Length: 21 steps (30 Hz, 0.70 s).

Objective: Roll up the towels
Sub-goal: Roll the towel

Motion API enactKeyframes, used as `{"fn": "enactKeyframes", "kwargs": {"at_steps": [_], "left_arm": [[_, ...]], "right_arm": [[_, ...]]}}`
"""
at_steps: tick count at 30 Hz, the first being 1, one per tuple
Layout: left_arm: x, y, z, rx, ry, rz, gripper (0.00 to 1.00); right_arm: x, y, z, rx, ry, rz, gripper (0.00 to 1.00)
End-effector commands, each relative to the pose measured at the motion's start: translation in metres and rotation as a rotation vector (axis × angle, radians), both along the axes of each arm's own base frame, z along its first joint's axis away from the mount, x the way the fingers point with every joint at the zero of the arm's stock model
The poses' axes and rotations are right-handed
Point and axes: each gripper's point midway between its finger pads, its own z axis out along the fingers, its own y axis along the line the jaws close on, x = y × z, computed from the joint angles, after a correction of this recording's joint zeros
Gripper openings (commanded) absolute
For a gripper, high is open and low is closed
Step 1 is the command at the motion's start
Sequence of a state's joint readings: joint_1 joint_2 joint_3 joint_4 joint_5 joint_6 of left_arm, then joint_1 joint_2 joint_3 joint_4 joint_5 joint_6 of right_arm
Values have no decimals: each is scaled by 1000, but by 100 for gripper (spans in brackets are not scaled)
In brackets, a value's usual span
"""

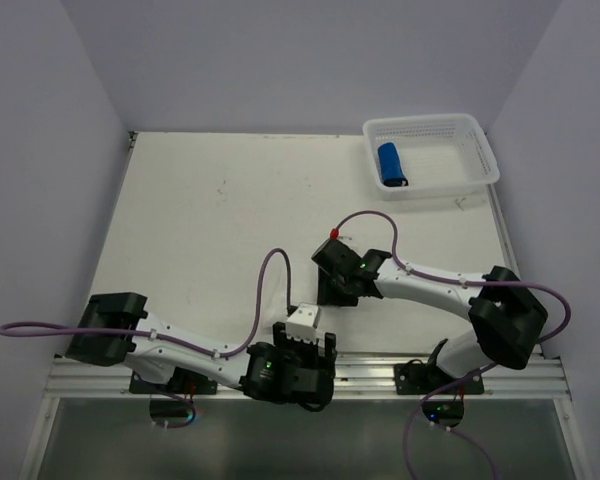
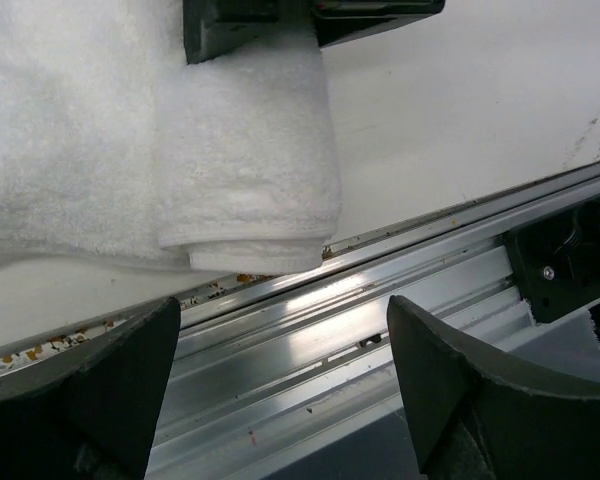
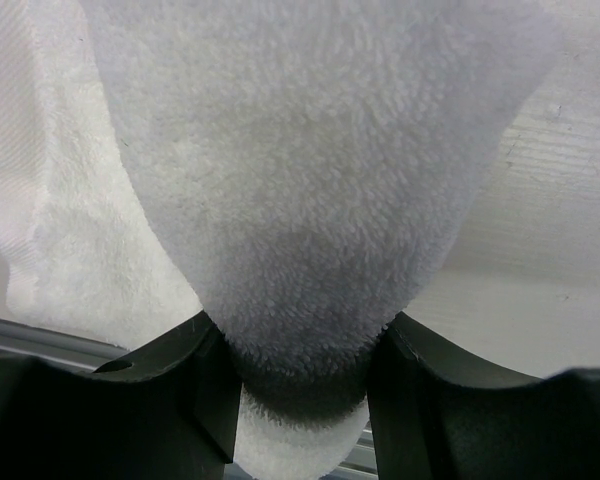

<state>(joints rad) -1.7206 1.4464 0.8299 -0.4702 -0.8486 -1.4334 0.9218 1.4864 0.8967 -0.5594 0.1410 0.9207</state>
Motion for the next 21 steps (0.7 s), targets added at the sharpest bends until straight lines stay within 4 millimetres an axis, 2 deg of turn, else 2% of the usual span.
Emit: {"fn": "enactKeyframes", "kwargs": {"at_steps": [1,6,10,13,17,21], "left_arm": [[16,8,23,122,-181,-2,87],[24,0,28,248,-278,0,94],[27,-11,27,283,-330,-17,98],[28,-18,19,296,-321,-39,99],[42,-18,3,336,-298,-38,99],[47,-32,-1,316,-304,-81,97]], "right_arm": [[1,-13,-7,-79,12,7,45],[0,-8,-1,-48,17,13,46],[-3,-8,1,-34,23,15,47],[-5,-9,2,-25,28,16,47],[-10,-11,3,-4,39,12,47],[-12,-14,6,7,41,1,48]]}}
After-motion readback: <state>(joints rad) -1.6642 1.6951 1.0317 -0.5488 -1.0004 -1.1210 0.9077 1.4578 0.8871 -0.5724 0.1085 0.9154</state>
